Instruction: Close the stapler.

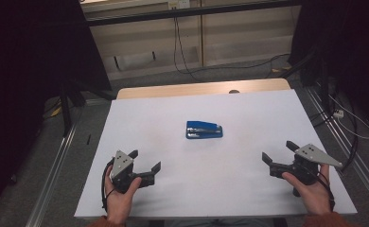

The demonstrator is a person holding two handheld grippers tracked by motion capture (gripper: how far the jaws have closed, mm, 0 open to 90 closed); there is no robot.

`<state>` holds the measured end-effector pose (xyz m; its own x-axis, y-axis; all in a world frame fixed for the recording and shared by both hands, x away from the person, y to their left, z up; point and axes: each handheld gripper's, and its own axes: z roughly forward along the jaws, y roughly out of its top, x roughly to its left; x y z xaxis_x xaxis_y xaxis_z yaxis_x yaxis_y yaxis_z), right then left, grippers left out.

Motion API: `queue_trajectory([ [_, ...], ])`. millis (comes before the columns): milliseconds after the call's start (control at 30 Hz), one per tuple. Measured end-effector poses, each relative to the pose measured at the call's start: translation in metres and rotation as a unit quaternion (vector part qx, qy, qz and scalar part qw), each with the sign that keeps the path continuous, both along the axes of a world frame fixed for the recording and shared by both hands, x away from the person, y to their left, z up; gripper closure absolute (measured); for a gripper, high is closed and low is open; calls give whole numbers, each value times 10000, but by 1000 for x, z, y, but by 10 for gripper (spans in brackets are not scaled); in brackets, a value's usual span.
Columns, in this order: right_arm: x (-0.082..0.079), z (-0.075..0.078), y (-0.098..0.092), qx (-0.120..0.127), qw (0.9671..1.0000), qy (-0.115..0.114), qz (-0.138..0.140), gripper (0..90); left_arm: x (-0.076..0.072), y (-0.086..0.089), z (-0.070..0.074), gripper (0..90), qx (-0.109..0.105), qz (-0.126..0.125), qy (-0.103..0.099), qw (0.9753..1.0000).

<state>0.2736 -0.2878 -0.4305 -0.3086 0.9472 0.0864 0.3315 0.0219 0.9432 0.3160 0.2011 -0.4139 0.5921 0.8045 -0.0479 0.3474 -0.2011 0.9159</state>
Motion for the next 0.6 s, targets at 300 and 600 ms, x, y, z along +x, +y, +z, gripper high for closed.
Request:
queue_trajectory([
  [300, -5, -6, 3, -98, 9999, -33, -35, 39, 1, 4, -1, 58, -102, 101, 96, 9999],
  [600, 1, -8, 5, -126, 9999, -3, 3, 38, 4, 1, -2, 58, -11, -17, 121, 9999],
])
